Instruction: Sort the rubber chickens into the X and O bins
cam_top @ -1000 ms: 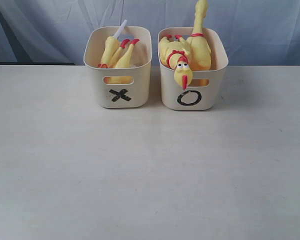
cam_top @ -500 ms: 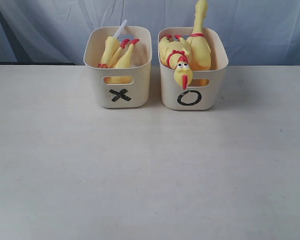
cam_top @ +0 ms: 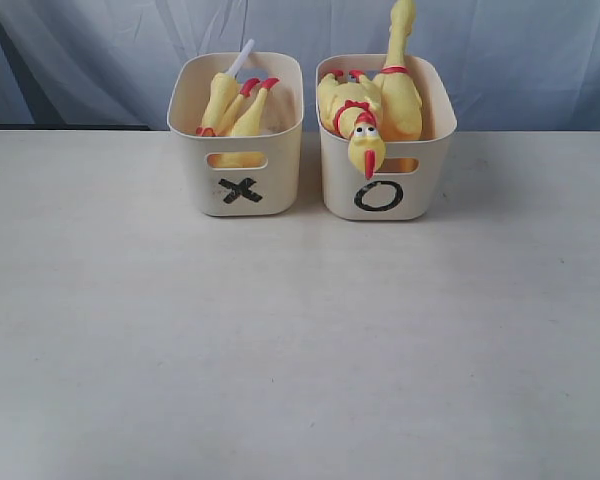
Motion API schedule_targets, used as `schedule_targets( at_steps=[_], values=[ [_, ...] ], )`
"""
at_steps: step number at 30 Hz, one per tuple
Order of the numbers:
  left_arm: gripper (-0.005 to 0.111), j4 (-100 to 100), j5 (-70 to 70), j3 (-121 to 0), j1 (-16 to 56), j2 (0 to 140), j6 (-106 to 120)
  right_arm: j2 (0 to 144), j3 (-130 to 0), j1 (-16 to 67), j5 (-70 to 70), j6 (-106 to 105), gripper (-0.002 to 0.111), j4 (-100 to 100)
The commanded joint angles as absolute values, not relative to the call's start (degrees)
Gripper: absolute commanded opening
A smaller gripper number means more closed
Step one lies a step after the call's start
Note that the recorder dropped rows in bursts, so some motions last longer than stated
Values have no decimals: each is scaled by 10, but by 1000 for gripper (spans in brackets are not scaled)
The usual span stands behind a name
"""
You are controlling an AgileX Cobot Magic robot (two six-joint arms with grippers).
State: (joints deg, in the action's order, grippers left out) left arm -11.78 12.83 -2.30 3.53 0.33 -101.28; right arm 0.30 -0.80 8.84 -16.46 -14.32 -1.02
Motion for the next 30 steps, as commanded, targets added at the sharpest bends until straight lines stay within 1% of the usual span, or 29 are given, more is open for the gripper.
schedule_targets(
  at_steps=[1, 9, 16, 22, 30],
  values=[
    [0, -111, 129, -3, 33, 0, -1013, 0, 0, 87, -91, -144, -1, -10],
    [0, -96, 137, 0, 33, 0, -1011, 0, 0, 87, -29, -144, -1, -25],
    [0, -95, 137, 0, 33, 0, -1011, 0, 0, 87, 160, -144, -1, -27],
    [0, -107, 137, 0, 33, 0, -1011, 0, 0, 87, 171, -144, -1, -22],
    [0, -204, 137, 0, 33, 0, -1011, 0, 0, 87, 172, -144, -1, -5]
  ],
)
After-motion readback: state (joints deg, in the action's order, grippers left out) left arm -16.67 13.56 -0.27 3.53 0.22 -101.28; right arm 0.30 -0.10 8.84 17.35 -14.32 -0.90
